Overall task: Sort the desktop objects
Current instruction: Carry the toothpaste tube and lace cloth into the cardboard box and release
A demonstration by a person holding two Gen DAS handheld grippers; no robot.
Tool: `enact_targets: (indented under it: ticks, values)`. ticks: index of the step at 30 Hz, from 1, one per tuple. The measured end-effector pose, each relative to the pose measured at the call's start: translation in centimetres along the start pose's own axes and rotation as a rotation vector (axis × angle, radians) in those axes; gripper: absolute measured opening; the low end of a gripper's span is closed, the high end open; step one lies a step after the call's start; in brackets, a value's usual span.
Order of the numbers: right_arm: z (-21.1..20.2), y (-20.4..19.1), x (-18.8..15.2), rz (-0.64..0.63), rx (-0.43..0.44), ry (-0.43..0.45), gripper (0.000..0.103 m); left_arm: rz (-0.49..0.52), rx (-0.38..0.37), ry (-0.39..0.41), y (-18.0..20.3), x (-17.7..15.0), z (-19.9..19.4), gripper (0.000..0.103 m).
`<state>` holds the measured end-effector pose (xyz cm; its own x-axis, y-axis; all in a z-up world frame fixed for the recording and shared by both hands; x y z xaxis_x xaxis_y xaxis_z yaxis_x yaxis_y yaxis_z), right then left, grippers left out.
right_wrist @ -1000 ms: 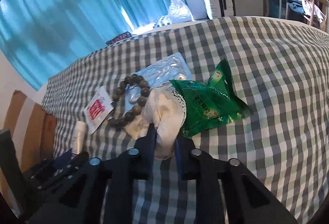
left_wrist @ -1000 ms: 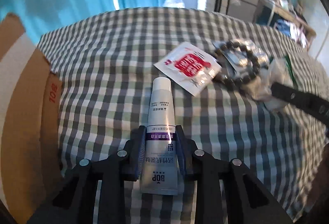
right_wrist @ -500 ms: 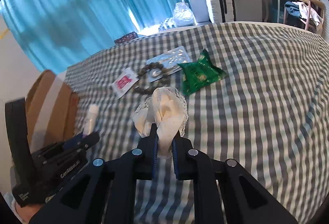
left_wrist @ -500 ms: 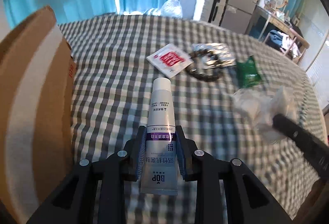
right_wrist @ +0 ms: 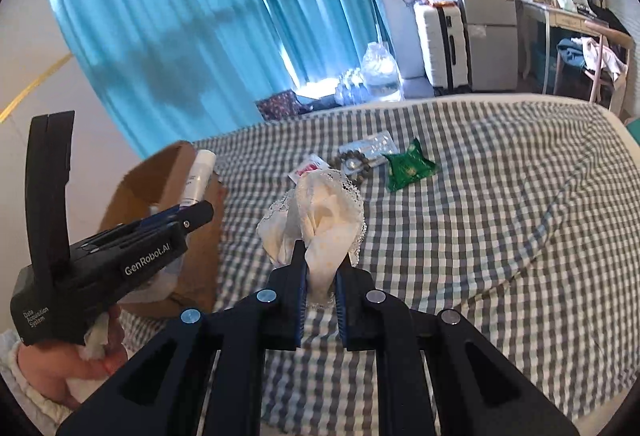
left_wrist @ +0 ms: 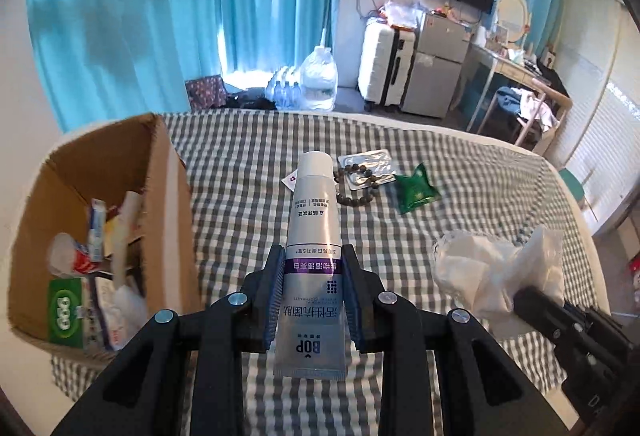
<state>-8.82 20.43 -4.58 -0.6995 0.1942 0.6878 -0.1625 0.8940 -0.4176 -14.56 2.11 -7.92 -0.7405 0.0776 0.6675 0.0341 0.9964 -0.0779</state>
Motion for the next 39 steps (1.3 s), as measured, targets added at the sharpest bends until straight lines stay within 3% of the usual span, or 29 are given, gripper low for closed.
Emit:
enact_targets:
  ticks: [9, 19, 32, 36, 39]
  values:
    - [-4.4, -5.5, -0.3, -0.101, 0.016, 0.046, 0.012, -0.032, 0.017, 0.055, -4.1, -0.7, -5.6, 0.027]
    - [-2.6, -12.6, -0.5, -0.201, 0.093, 0.032, 0.012, -0.083, 0.088, 0.083, -11.2, -0.7, -7.2, 0.027]
    - [6.7, -20.2, 0.0, -0.279, 0.213, -0.089, 0.012, -0.17, 0.175, -0.005, -21.2, -0.7, -1.4, 0.027]
    - [10.5, -21.4, -0.4, -0.293, 0.229, -0.147, 0.012, -0.192, 0.191, -0.039, -23.6, -0.3, 1.6, 0.027]
    - [13.1, -21.9, -1.0, -0.327, 0.195, -0.188, 0.012, -0.187, 0.208, -0.077, -25.0, 0.3, 4.3, 0.027]
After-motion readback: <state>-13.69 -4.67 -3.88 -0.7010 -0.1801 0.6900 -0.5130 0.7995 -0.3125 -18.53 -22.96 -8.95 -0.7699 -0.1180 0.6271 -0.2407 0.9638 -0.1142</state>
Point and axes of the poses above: each gripper's, at about its wrist camera, not at the fingertips, and z roughly the way its jaws point, y to its right, x to its top, the point moved 2 cm from there along z, roughly the way its jaws point, and after that the axes turned 10 degrees about x, right-handed, at the moved point
